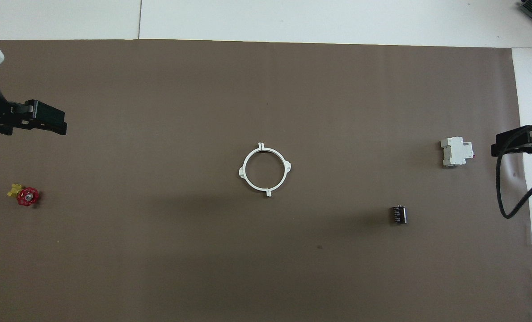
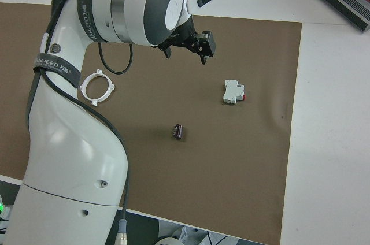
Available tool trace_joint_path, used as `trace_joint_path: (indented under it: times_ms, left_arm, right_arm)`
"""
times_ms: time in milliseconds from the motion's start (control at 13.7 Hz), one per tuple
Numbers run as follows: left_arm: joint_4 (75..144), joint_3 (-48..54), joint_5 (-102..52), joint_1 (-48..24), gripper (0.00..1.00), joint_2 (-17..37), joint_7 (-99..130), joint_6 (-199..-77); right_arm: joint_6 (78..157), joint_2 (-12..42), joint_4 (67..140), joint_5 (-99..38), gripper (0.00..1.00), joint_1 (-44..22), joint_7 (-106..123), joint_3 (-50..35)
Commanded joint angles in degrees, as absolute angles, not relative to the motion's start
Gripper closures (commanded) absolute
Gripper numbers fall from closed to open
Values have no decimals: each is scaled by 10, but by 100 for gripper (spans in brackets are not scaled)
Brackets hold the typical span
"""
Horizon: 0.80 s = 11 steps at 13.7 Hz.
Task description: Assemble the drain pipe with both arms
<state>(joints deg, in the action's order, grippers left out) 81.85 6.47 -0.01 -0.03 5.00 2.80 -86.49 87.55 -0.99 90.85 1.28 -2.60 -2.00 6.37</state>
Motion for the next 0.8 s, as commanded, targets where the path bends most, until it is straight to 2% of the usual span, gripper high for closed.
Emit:
trace_joint_path:
  times_ms: [0,728]
  left_arm:
    - [839,60,11,-9,0,33,37,-868]
    - [845,60,11,-9,0,29,37,-870]
  right_arm:
    - [875,-30,934,19,0,-18,-4,60]
    - [895,-35,944,17,0,-23,1,59]
